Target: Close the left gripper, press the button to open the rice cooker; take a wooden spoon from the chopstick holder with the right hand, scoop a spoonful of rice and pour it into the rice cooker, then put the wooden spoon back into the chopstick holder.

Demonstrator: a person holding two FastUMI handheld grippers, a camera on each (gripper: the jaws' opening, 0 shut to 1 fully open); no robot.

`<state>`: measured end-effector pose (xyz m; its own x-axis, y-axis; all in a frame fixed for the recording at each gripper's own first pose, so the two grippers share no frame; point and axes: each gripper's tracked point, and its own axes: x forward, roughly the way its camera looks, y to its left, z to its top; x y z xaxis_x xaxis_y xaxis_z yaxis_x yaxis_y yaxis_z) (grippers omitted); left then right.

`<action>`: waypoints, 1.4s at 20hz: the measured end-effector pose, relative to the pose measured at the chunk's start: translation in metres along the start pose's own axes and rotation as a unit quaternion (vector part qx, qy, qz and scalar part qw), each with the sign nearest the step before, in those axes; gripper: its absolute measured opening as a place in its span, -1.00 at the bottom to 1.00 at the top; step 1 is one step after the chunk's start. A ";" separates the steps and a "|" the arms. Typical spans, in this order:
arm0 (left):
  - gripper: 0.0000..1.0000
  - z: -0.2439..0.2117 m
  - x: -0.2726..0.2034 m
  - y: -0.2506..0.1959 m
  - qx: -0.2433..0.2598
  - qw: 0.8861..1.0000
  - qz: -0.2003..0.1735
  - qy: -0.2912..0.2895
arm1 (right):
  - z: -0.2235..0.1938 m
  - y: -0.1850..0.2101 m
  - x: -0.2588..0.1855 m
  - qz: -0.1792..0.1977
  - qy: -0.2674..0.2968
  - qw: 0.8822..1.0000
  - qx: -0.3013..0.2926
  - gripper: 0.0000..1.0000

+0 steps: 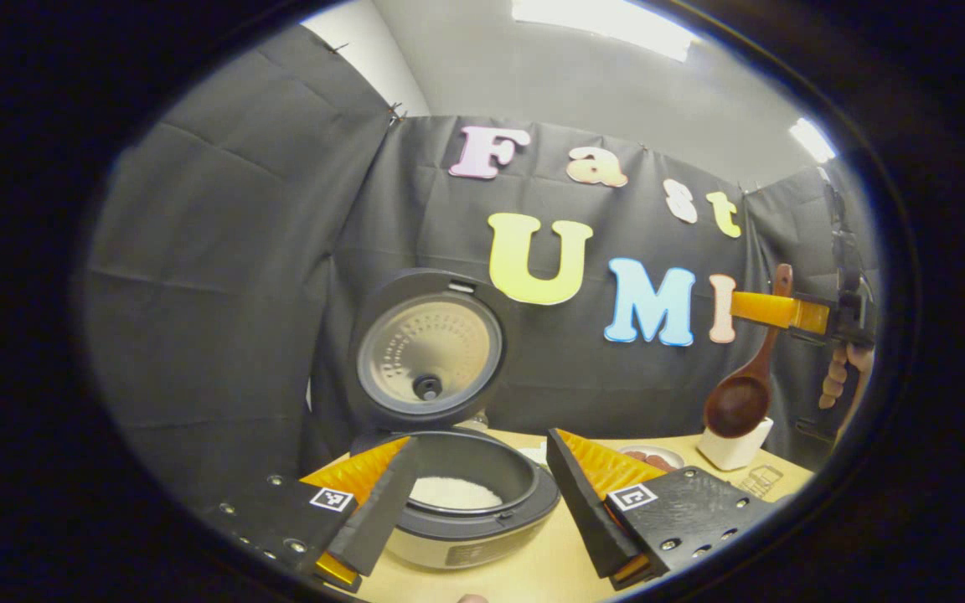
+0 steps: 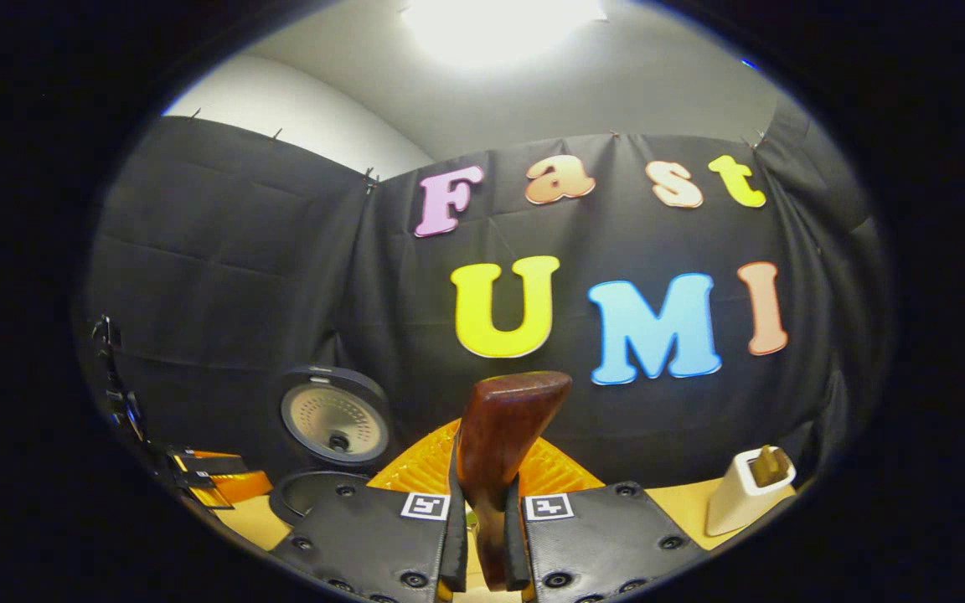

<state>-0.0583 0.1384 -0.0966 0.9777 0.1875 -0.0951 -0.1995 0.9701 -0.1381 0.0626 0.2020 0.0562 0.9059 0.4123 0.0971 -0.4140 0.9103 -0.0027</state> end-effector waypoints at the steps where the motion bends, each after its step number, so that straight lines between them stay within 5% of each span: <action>1: 0.86 -0.001 0.002 -0.008 0.002 1.000 -0.006 0.002 | -0.003 -0.017 -0.009 -0.019 0.005 1.000 -0.007 -0.63; 10: 0.86 -0.009 0.000 -0.065 0.008 0.999 -0.042 0.010 | -0.065 -0.145 -0.074 -0.128 0.061 0.989 0.046 -0.63; 17: 0.84 -0.014 0.000 -0.089 0.010 0.999 -0.046 0.018 | -0.107 -0.228 -0.119 -0.207 0.077 0.964 0.145 -0.63; 28: 0.86 -0.023 -0.003 -0.114 0.012 0.999 -0.035 0.025 | -0.165 -0.267 -0.113 -0.218 0.105 0.945 0.218 -0.68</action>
<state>-0.0397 0.0237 -0.1032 0.9846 0.1120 -0.1345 -0.1287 0.9840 -0.1229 0.0857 -0.0811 -0.1181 0.9777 0.0420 -0.2057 0.0465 0.9121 0.4073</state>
